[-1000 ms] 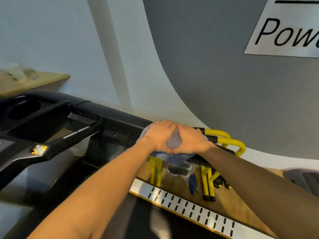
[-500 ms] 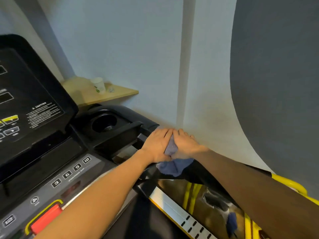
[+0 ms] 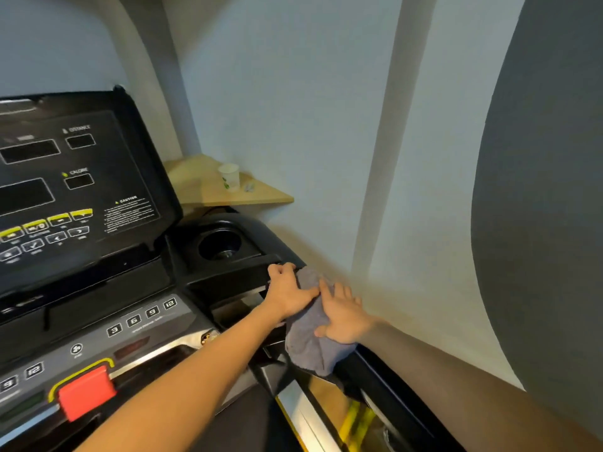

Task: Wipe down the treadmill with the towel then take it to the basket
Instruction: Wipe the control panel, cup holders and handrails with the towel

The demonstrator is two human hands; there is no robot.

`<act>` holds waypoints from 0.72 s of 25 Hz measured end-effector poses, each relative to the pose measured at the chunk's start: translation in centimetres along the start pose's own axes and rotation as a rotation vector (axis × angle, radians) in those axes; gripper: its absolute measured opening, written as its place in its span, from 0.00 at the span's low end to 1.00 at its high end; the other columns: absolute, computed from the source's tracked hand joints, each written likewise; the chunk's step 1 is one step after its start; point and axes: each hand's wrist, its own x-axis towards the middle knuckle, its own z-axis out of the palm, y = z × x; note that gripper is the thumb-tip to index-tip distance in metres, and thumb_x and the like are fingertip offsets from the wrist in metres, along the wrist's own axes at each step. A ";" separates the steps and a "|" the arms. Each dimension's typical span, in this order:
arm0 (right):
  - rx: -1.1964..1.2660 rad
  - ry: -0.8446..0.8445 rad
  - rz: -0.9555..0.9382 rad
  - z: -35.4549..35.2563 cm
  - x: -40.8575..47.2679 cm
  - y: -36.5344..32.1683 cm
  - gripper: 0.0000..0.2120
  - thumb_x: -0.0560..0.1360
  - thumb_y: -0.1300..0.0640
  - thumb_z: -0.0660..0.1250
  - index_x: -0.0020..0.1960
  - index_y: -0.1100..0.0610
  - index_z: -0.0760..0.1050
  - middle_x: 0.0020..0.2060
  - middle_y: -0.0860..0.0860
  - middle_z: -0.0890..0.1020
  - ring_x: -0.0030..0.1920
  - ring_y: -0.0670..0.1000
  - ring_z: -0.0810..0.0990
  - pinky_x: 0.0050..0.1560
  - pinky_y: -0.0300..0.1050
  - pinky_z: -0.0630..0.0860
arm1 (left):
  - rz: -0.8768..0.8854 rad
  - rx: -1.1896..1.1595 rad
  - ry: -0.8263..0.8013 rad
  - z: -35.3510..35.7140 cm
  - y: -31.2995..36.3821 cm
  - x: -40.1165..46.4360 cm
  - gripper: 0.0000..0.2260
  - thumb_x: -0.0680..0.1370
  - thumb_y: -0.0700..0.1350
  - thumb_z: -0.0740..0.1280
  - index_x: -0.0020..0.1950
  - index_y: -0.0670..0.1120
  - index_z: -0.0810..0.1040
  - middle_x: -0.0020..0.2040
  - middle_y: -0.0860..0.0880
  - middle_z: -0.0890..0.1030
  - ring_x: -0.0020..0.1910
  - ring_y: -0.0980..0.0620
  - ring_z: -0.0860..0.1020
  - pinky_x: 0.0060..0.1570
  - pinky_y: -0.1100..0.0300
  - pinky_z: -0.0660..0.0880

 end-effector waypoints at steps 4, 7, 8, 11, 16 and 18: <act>-0.047 0.066 -0.091 -0.3 -1.0 0.2 0.42 0.76 0.46 0.68 0.80 0.56 0.48 0.71 0.59 0.61 0.71 0.62 0.60 0.70 0.59 0.63 | -0.158 -0.151 -0.023 -0.4 1.6 -0.2 0.41 0.71 0.49 0.76 0.78 0.44 0.58 0.71 0.39 0.69 0.68 0.41 0.71 0.62 0.56 0.70; -0.027 0.074 -0.226 -1.9 -1.4 0.8 0.29 0.77 0.55 0.68 0.74 0.55 0.60 0.64 0.57 0.66 0.68 0.60 0.65 0.66 0.56 0.69 | -0.169 -0.195 -0.083 -1.7 2.2 -1.3 0.39 0.71 0.45 0.74 0.79 0.45 0.60 0.74 0.43 0.69 0.72 0.44 0.69 0.66 0.55 0.68; 0.006 0.054 -0.260 -2.6 -1.4 1.2 0.29 0.77 0.56 0.68 0.74 0.54 0.61 0.64 0.57 0.67 0.67 0.59 0.66 0.66 0.56 0.70 | -0.152 -0.219 -0.080 -2.4 2.3 -1.8 0.34 0.71 0.45 0.74 0.75 0.47 0.67 0.72 0.44 0.72 0.69 0.45 0.72 0.66 0.54 0.69; 0.050 -0.025 -0.348 -4.4 -1.3 1.0 0.35 0.78 0.55 0.68 0.80 0.48 0.54 0.67 0.57 0.68 0.69 0.58 0.66 0.69 0.55 0.68 | -0.074 -0.308 -0.053 -3.9 1.8 -3.9 0.12 0.73 0.44 0.74 0.56 0.48 0.82 0.54 0.49 0.80 0.54 0.51 0.78 0.55 0.55 0.76; 0.103 -0.121 -0.475 -4.1 -0.4 -3.4 0.42 0.76 0.51 0.71 0.81 0.42 0.49 0.75 0.49 0.59 0.72 0.56 0.66 0.72 0.54 0.66 | -0.049 -0.241 0.151 -6.3 -2.0 -8.0 0.10 0.69 0.54 0.74 0.50 0.57 0.83 0.48 0.54 0.82 0.49 0.54 0.79 0.50 0.56 0.77; 0.066 -0.162 -0.540 -3.0 0.5 -4.9 0.45 0.72 0.48 0.74 0.80 0.39 0.51 0.75 0.45 0.56 0.73 0.56 0.63 0.73 0.57 0.65 | -0.095 -0.135 0.142 -7.0 -3.9 -10.0 0.11 0.71 0.52 0.75 0.52 0.54 0.81 0.48 0.54 0.81 0.48 0.55 0.78 0.44 0.62 0.73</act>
